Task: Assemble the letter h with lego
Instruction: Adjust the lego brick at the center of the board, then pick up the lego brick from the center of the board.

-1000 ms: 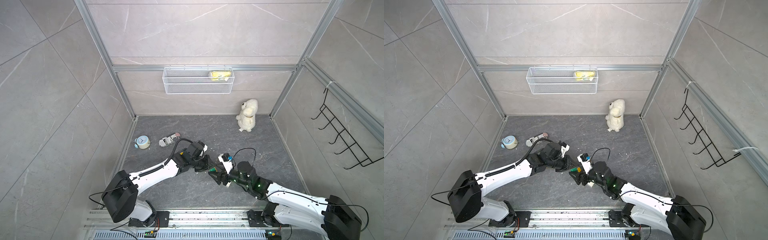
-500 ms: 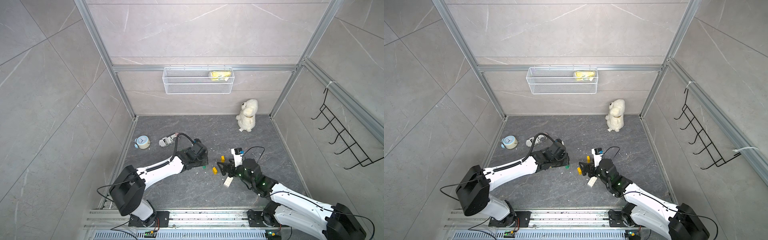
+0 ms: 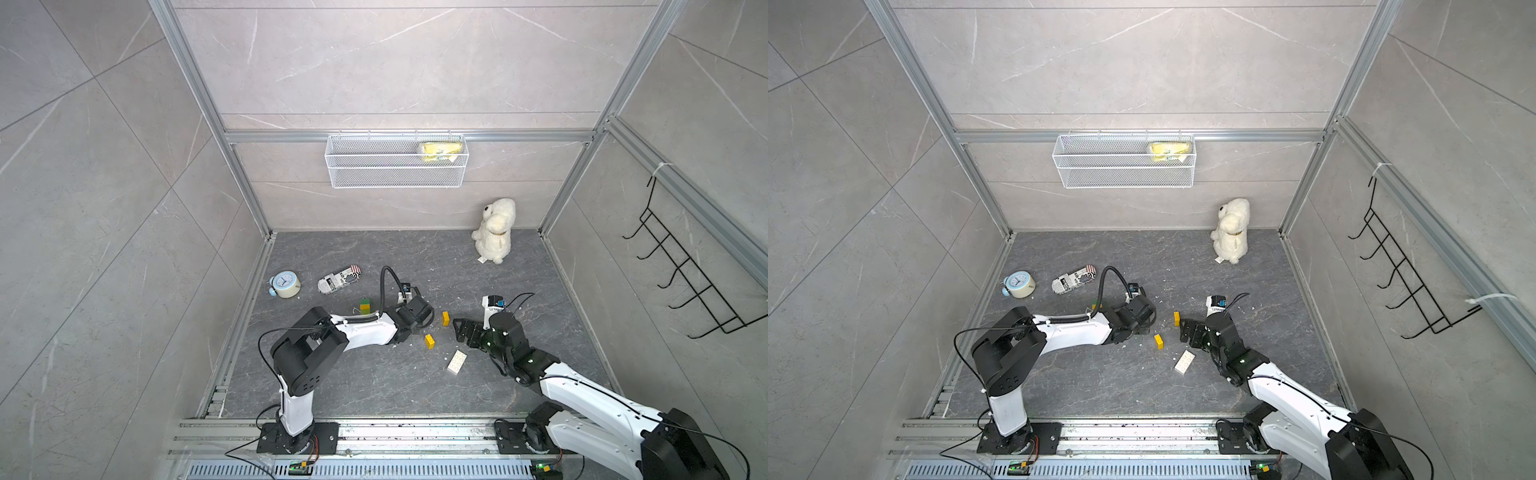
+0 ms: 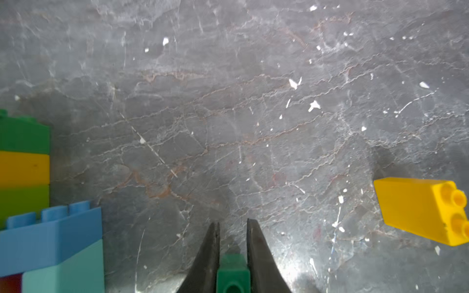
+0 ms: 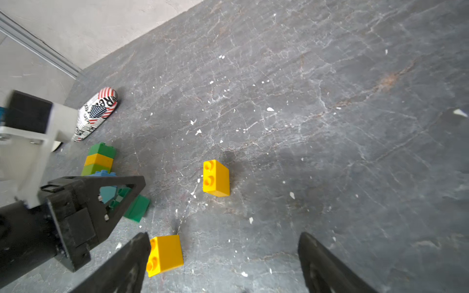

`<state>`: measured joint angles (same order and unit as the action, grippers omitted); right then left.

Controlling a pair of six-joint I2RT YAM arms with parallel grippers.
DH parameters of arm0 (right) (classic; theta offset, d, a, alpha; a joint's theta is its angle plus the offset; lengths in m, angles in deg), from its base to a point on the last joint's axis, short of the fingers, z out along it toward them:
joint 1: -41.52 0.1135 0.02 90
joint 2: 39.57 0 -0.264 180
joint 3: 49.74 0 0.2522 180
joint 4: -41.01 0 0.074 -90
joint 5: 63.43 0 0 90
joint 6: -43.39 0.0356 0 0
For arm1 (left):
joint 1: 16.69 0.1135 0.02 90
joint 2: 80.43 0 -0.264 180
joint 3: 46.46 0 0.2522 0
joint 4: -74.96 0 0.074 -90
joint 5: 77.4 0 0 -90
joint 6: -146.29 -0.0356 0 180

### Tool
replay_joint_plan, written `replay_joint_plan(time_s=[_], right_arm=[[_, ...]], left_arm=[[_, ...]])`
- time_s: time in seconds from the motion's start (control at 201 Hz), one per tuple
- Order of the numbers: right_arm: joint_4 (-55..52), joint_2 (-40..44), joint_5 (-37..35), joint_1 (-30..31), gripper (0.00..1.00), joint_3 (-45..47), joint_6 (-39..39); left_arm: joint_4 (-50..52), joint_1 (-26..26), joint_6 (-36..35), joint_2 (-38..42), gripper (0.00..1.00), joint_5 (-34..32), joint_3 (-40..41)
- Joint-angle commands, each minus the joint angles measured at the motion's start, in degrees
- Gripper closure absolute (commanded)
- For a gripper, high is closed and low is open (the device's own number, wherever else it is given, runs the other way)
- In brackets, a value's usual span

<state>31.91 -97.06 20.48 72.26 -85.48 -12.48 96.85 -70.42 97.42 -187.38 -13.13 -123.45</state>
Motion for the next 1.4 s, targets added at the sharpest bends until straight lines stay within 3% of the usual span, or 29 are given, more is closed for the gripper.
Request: replay_joint_plan(time_s=[0.0,0.09,0.159,0.284,0.468,0.722,0.871,1.01,1.085,1.249,1.399], right_arm=[[-1.6,-0.3,-1.4,-0.2,0.06,-1.0,1.0],[-2.1,-0.3,-1.9,-0.3,0.06,-1.1,1.2],[-2.7,-0.3,-2.3,-0.3,0.06,-1.3,1.2],[-3.9,-0.2,-3.7,-0.4,0.06,-1.5,1.5],[-4.7,-0.1,-4.5,-0.4,0.06,-1.6,1.7],[-6.2,-2.5,-4.1,-0.4,0.10,-3.2,1.6],[-6.8,-3.7,-2.4,-0.4,0.18,-4.2,0.7],[-8.5,-6.5,0.7,-0.4,0.25,-5.9,-0.2],[-13.4,-9.2,1.5,-0.4,0.27,-8.2,-0.1],[-28.2,-11.7,2.6,2.4,0.27,-13.6,5.6],[-34.4,-8.9,-2.6,8.0,0.23,-13.2,8.8]], left_arm=[[-3.5,-1.1,-1.5,-1.4,0.77,-6.3,0.0],[-3.8,-2.1,-1.5,-1.8,0.70,-7.7,0.3],[-3.7,-2.5,-1.3,-1.6,0.57,-8.3,0.5],[-2.9,-2.5,-0.5,-0.5,0.43,-8.4,0.4],[0.2,-2.5,-0.8,3.9,0.33,-7.7,-1.8],[7.8,-2.6,-1.1,10.4,0.31,0.2,-7.5],[9.3,-2.8,0.0,14.6,0.31,8.5,-5.8],[12.6,-2.9,4.4,20.9,0.30,10.3,-1.0],[15.0,-3.0,4.0,25.3,0.24,9.6,1.6],[19.7,-2.9,-0.6,33.9,0.01,1.8,6.7],[17.6,-2.1,-3.7,39.3,0.01,-4.6,13.3]])
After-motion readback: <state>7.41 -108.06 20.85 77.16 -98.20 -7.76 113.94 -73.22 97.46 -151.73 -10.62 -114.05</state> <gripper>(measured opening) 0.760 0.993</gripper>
